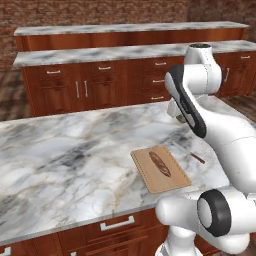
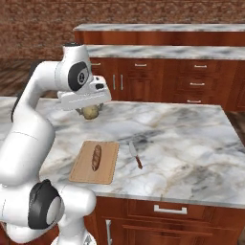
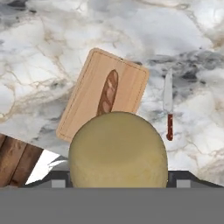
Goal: Retrieve the sausage and cheese from the fridge and place them on the cutting board on the counter.
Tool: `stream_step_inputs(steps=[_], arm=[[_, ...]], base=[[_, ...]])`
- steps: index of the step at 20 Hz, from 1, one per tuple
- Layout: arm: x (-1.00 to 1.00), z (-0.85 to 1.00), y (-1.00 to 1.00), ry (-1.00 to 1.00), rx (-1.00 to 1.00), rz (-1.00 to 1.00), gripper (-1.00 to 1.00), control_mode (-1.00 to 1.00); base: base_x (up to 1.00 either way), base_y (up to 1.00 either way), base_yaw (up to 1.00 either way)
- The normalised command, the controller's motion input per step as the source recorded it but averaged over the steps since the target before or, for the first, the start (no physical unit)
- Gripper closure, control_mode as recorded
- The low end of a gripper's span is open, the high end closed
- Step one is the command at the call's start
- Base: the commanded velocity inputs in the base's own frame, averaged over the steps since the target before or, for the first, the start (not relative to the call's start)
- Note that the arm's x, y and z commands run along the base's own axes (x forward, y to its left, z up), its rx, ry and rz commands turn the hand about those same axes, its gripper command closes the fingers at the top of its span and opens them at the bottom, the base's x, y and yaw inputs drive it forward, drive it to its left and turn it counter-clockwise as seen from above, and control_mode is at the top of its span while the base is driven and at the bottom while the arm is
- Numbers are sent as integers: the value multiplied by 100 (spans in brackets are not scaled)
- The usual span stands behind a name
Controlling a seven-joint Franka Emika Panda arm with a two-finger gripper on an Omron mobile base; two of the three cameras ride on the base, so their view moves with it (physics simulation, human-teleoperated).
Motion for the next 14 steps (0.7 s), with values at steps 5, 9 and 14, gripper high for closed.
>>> stream_step_inputs(steps=[5, 9, 14], arm=[[93, -79, -1, 19, 7, 4, 100, -100], [67, -53, -16, 6, 7, 0, 100, -100], [47, -55, -12, 0, 2, 0, 100, -100]], base=[[0, 0, 0], [0, 0, 0], [0, 0, 0]])
